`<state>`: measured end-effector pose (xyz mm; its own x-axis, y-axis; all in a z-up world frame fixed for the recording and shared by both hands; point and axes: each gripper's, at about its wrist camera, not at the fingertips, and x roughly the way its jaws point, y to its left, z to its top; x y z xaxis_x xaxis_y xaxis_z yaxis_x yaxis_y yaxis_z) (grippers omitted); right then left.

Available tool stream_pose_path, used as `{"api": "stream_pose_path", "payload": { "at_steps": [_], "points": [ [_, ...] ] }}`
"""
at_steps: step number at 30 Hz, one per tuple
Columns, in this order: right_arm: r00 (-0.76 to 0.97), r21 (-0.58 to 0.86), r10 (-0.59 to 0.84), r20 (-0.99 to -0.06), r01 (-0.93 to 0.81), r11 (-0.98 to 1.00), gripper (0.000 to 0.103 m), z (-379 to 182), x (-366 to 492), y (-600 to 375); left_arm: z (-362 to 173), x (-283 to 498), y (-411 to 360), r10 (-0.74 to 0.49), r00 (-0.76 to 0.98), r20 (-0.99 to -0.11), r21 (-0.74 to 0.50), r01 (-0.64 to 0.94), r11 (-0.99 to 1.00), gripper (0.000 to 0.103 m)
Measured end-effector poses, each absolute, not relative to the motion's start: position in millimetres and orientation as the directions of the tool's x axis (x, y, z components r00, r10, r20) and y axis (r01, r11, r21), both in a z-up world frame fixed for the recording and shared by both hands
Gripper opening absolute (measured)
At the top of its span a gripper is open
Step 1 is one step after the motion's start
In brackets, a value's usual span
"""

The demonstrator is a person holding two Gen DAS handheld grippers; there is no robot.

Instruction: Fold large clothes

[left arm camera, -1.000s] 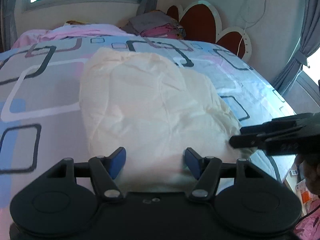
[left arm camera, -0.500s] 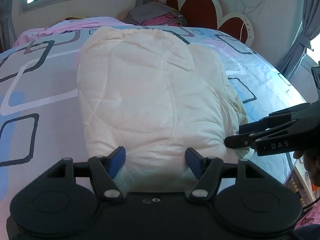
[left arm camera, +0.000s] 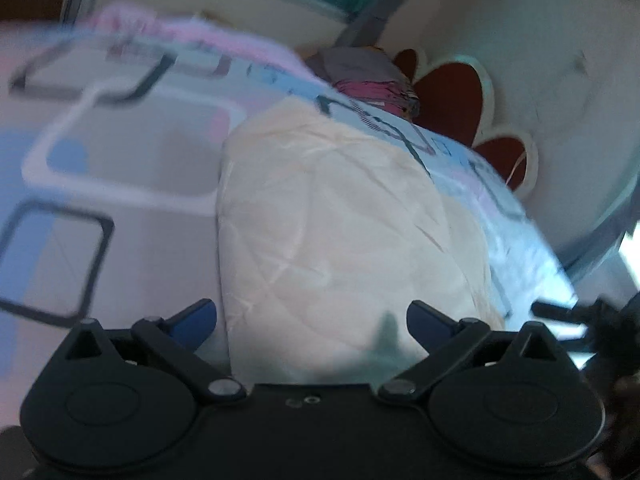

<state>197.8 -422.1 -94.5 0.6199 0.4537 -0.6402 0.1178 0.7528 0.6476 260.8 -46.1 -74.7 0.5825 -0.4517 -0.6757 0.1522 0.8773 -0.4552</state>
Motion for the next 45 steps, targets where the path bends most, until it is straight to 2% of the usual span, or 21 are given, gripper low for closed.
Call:
{"api": "stream_pose_path", "payload": {
  "at_steps": [3, 7, 13, 17, 22, 27, 28, 29, 33, 37, 45],
  "points": [
    [0.596, 0.781, 0.578, -0.558, 0.141, 0.608, 0.103, -128, 216, -437, -94, 280, -30, -0.515, 0.542, -0.664, -0.568, 0.082, 0.819, 0.099],
    [0.557, 0.790, 0.616, -0.557, 0.126, 0.600, 0.103, -152, 229, -439, -115, 295, -24, -0.610, 0.470, -0.638, -0.672, 0.047, 0.739, 0.097],
    [0.532, 0.826, 0.672, -0.514, 0.098, 0.554, 0.103, -168, 240, -442, -126, 299, -31, -0.631, 0.455, -0.629, -0.689, 0.051, 0.723, 0.094],
    [0.528, 0.878, 0.721, -0.449, 0.110, 0.466, 0.103, -177, 243, -452, -129, 302, -27, -0.635, 0.454, -0.625, -0.690, 0.058, 0.721, 0.091],
    [0.472, 0.825, 0.714, -0.517, 0.051, 0.563, 0.103, -168, 253, -436, -130, 305, -28, -0.632, 0.449, -0.631, -0.682, 0.067, 0.728, 0.089],
    [0.466, 0.856, 0.745, -0.477, 0.055, 0.514, 0.102, -176, 269, -435, -138, 318, -27, -0.681, 0.424, -0.598, -0.726, 0.074, 0.684, 0.088],
    [0.458, 0.854, 0.750, -0.477, 0.040, 0.519, 0.101, -174, 268, -431, -140, 321, -27, -0.694, 0.419, -0.586, -0.740, 0.072, 0.668, 0.087],
    [0.441, 0.851, 0.758, -0.480, 0.023, 0.525, 0.086, -174, 271, -425, -141, 321, -28, -0.700, 0.417, -0.579, -0.745, 0.079, 0.663, 0.087],
    [0.435, 0.840, 0.763, -0.477, -0.031, 0.542, 0.069, -165, 267, -421, -136, 319, -33, -0.700, 0.416, -0.580, -0.719, 0.144, 0.680, 0.081],
    [0.458, 0.823, 0.755, -0.469, -0.084, 0.562, 0.064, -151, 259, -417, -128, 314, -32, -0.717, 0.423, -0.554, -0.719, 0.190, 0.668, 0.073],
    [0.503, 0.793, 0.739, -0.448, -0.159, 0.589, 0.063, -113, 254, -397, -102, 312, -25, -0.735, 0.431, -0.523, -0.679, 0.311, 0.665, 0.073]
  ]
}}
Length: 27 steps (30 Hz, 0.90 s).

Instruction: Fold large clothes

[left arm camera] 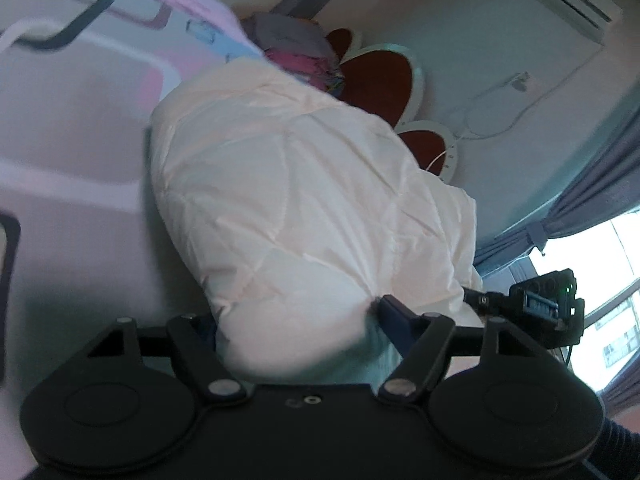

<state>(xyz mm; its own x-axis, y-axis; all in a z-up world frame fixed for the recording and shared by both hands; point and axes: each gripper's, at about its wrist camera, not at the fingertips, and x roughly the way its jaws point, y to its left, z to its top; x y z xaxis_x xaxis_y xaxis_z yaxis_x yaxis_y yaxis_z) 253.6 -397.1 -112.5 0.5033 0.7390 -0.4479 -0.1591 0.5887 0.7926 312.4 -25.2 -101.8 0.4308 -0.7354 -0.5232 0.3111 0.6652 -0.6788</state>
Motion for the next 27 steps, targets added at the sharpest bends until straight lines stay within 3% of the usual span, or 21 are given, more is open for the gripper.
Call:
{"api": "stream_pose_path", "payload": {
  "at_steps": [9, 14, 21, 24, 26, 27],
  "points": [
    [0.531, 0.726, 0.743, -0.408, -0.304, 0.616, 0.063, -60, 278, -326, -63, 331, 52, -0.741, 0.528, -0.416, -0.680, 0.361, 0.639, 0.073],
    [0.497, 0.715, 0.774, -0.392, -0.365, 0.596, 0.063, -63, 312, -258, -51, 339, 117, -0.690, 0.600, -0.405, -0.654, 0.337, 0.677, 0.073],
    [0.383, 0.738, 0.821, -0.424, -0.379, 0.558, 0.063, -122, 345, -150, -80, 338, 218, -0.597, 0.638, -0.486, -0.638, 0.207, 0.742, 0.073],
    [0.319, 0.711, 0.772, -0.550, -0.306, 0.633, 0.063, -175, 348, -119, -109, 337, 239, -0.522, 0.606, -0.600, -0.562, 0.145, 0.814, 0.074],
    [0.318, 0.720, 0.759, -0.568, -0.253, 0.646, 0.075, -203, 342, -116, -125, 332, 248, -0.525, 0.584, -0.620, -0.564, 0.133, 0.815, 0.074],
    [0.329, 0.729, 0.757, -0.564, -0.231, 0.644, 0.075, -208, 338, -119, -126, 329, 249, -0.521, 0.586, -0.621, -0.560, 0.133, 0.818, 0.074]
  ]
}}
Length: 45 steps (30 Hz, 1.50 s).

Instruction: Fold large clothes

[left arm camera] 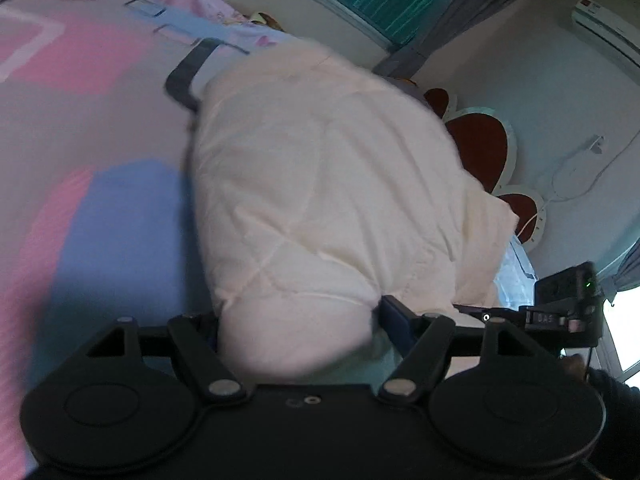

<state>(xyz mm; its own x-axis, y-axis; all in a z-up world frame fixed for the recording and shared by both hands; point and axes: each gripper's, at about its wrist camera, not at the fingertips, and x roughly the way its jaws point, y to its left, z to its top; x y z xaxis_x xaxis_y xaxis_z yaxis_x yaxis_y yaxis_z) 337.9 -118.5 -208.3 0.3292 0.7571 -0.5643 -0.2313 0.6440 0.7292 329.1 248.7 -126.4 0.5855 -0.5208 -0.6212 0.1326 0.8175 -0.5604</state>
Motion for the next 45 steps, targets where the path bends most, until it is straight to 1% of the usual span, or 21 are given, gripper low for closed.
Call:
{"api": "stream_pose_path", "payload": {
  "at_steps": [2, 4, 6, 9, 11, 13, 14, 15, 17, 19, 21, 23, 27, 30, 33, 36, 38, 40, 41, 43, 45],
  "points": [
    [0.345, 0.715, 0.744, -0.573, -0.233, 0.659, 0.075, -206, 330, -121, -123, 324, 246, -0.505, 0.597, -0.624, -0.537, 0.142, 0.832, 0.075],
    [0.358, 0.695, 0.729, -0.583, -0.245, 0.676, 0.075, -197, 325, -121, -119, 324, 247, -0.483, 0.604, -0.633, -0.509, 0.145, 0.849, 0.083],
    [0.385, 0.686, 0.718, -0.580, -0.244, 0.685, 0.075, -186, 314, -129, -112, 319, 249, -0.462, 0.617, -0.637, -0.483, 0.147, 0.863, 0.084],
    [0.440, 0.673, 0.702, -0.560, -0.253, 0.695, 0.075, -168, 287, -158, -101, 310, 253, -0.449, 0.637, -0.626, -0.478, 0.141, 0.867, 0.083],
    [0.501, 0.643, 0.676, -0.540, -0.272, 0.716, 0.075, -150, 272, -170, -90, 301, 267, -0.420, 0.671, -0.611, -0.464, 0.126, 0.877, 0.078],
    [0.540, 0.616, 0.665, -0.515, -0.306, 0.726, 0.057, -131, 270, -172, -78, 295, 266, -0.353, 0.720, -0.597, -0.414, 0.101, 0.905, 0.068],
    [0.551, 0.603, 0.661, -0.509, -0.320, 0.731, 0.046, -122, 274, -163, -72, 299, 265, -0.335, 0.739, -0.584, -0.397, 0.100, 0.912, 0.065],
    [0.565, 0.583, 0.655, -0.501, -0.339, 0.738, 0.041, -110, 283, -151, -66, 304, 263, -0.322, 0.758, -0.567, -0.385, 0.102, 0.917, 0.061],
    [0.577, 0.543, 0.661, -0.479, -0.397, 0.740, 0.036, -92, 298, -122, -52, 320, 252, -0.309, 0.789, -0.531, -0.360, 0.120, 0.925, 0.060],
    [0.587, 0.478, 0.644, -0.490, -0.438, 0.762, 0.036, -82, 308, -93, -39, 341, 236, -0.322, 0.802, -0.503, -0.333, 0.164, 0.928, 0.058],
    [0.598, 0.413, 0.613, -0.516, -0.453, 0.790, 0.036, -78, 325, -56, -28, 367, 214, -0.336, 0.799, -0.500, -0.292, 0.210, 0.933, 0.058],
    [0.590, 0.355, 0.563, -0.579, -0.440, 0.825, 0.036, -83, 346, -30, -24, 396, 192, -0.360, 0.780, -0.513, -0.269, 0.252, 0.929, 0.058],
    [0.558, 0.257, 0.430, -0.710, -0.363, 0.896, 0.035, -121, 370, -13, -38, 438, 155, -0.402, 0.683, -0.611, -0.266, 0.301, 0.916, 0.058],
    [0.549, 0.256, 0.384, -0.742, -0.298, 0.920, 0.035, -146, 376, -27, -63, 447, 151, -0.401, 0.620, -0.674, -0.267, 0.302, 0.915, 0.058],
    [0.534, 0.311, 0.394, -0.748, -0.242, 0.919, 0.035, -162, 381, -43, -80, 452, 156, -0.404, 0.581, -0.706, -0.295, 0.277, 0.914, 0.058],
    [0.527, 0.317, 0.391, -0.755, -0.228, 0.921, 0.035, -166, 385, -45, -85, 453, 155, -0.383, 0.559, -0.735, -0.262, 0.287, 0.921, 0.058],
    [0.520, 0.323, 0.396, -0.757, -0.228, 0.918, 0.035, -163, 381, -47, -84, 453, 154, -0.381, 0.557, -0.738, -0.251, 0.298, 0.921, 0.058],
    [0.529, 0.338, 0.403, -0.747, -0.220, 0.915, 0.036, -147, 376, -50, -75, 442, 156, -0.378, 0.579, -0.723, -0.238, 0.305, 0.922, 0.058],
    [0.544, 0.358, 0.422, -0.725, -0.226, 0.906, 0.036, -137, 367, -55, -67, 434, 158, -0.375, 0.598, -0.708, -0.229, 0.307, 0.924, 0.058],
    [0.557, 0.391, 0.470, -0.685, -0.262, 0.882, 0.036, -118, 345, -62, -53, 407, 163, -0.395, 0.637, -0.662, -0.225, 0.334, 0.915, 0.058],
    [0.555, 0.388, 0.501, -0.664, -0.317, 0.865, 0.036, -106, 320, -64, -46, 380, 169, -0.413, 0.652, -0.636, -0.236, 0.345, 0.908, 0.058]
  ]
}}
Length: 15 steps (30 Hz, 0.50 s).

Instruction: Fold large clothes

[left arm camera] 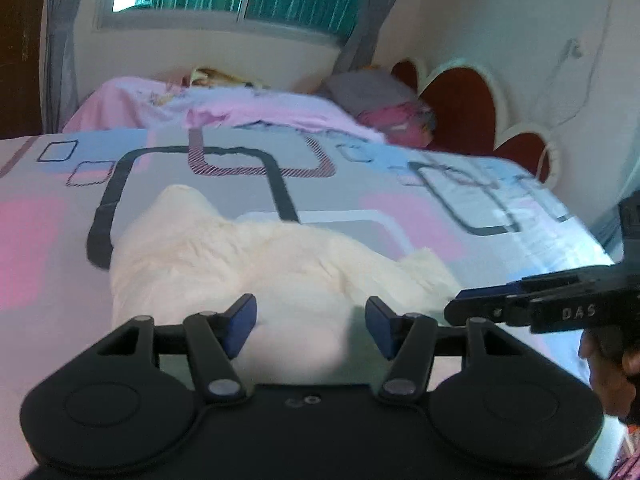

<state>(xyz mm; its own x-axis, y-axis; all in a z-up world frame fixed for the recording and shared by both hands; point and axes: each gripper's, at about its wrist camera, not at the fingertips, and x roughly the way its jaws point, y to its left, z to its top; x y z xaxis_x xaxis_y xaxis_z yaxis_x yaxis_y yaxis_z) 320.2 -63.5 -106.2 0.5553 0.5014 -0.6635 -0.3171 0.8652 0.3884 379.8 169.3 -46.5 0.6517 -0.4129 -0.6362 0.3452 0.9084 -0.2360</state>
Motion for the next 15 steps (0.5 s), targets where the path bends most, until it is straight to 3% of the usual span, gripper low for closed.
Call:
{"api": "stream_pose_path", "payload": {
  "at_steps": [10, 15],
  "points": [
    [0.493, 0.362, 0.517, -0.700, -0.380, 0.852, 0.036, -113, 228, -67, -54, 267, 165, -0.300, 0.693, -0.656, -0.112, 0.303, 0.946, 0.058],
    [0.440, 0.359, 0.501, -0.745, -0.368, 0.858, 0.035, -140, 219, -66, -65, 251, 170, -0.282, 0.696, -0.661, -0.153, 0.243, 0.958, 0.058]
  ]
}}
